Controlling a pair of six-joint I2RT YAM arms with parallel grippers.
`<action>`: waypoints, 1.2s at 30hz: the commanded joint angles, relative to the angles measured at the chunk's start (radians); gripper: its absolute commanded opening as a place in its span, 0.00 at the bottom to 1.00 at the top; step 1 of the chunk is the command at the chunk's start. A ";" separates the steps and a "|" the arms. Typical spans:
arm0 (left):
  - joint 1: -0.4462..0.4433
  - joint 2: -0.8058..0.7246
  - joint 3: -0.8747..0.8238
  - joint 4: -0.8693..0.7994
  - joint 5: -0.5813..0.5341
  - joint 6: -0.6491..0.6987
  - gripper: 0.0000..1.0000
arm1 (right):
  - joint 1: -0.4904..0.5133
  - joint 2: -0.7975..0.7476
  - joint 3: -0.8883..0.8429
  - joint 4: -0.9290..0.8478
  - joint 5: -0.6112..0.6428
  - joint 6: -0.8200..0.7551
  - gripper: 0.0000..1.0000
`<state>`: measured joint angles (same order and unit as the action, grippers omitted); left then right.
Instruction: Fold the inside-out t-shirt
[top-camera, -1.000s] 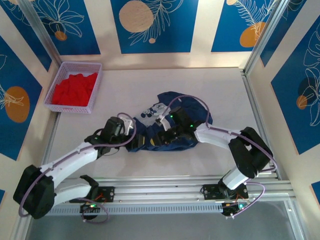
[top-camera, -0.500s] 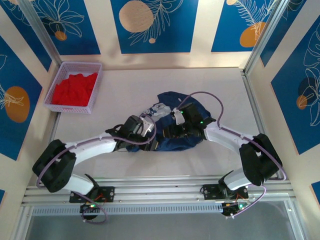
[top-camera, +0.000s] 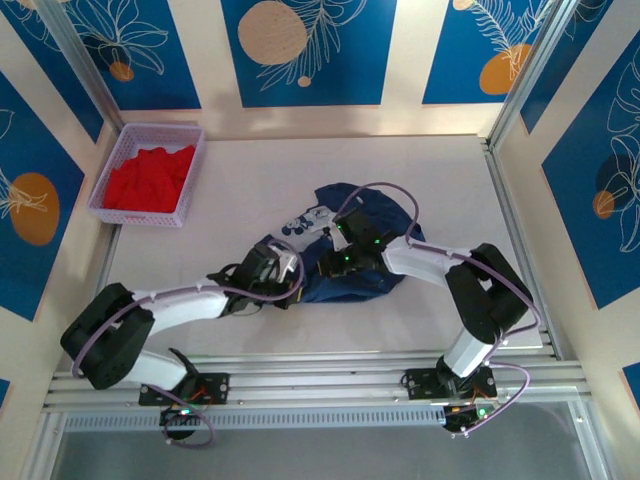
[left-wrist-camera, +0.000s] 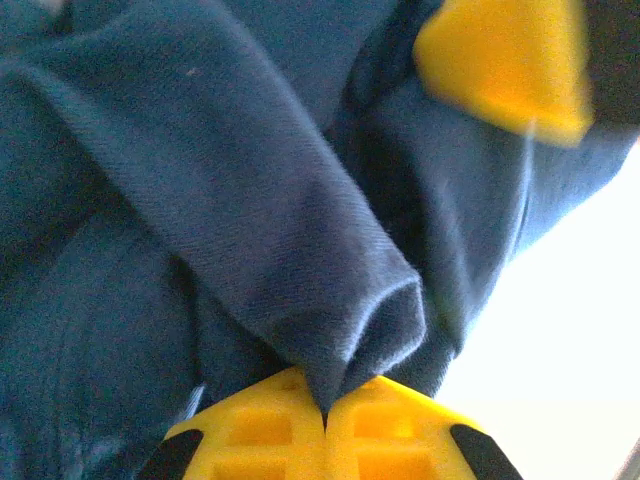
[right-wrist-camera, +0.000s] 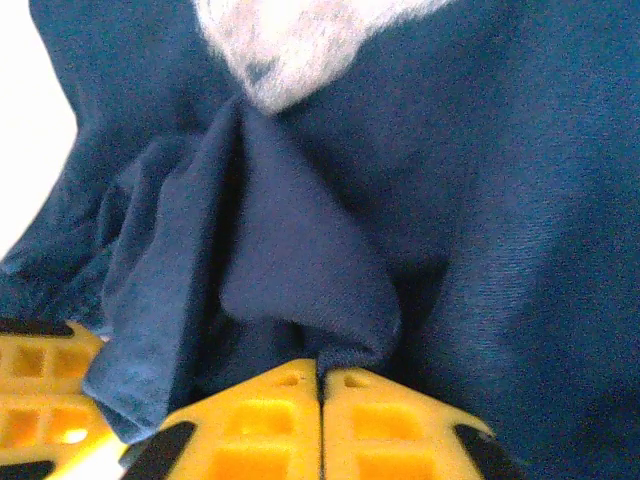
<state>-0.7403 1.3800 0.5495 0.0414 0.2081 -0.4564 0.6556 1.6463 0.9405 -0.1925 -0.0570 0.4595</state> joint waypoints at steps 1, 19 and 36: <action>-0.007 -0.064 -0.073 0.006 -0.030 -0.047 0.00 | -0.020 -0.092 -0.012 0.026 0.029 -0.008 0.00; -0.005 -0.118 0.097 -0.175 -0.154 0.063 0.68 | -0.032 -0.293 -0.292 0.351 -0.190 -0.040 0.00; 0.067 -0.210 0.179 0.151 0.350 0.107 0.00 | -0.077 -0.482 -0.217 0.103 -0.121 -0.291 0.00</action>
<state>-0.6842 1.2942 0.7280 0.0315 0.3096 -0.3511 0.5903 1.2022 0.6716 -0.0124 -0.1936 0.2687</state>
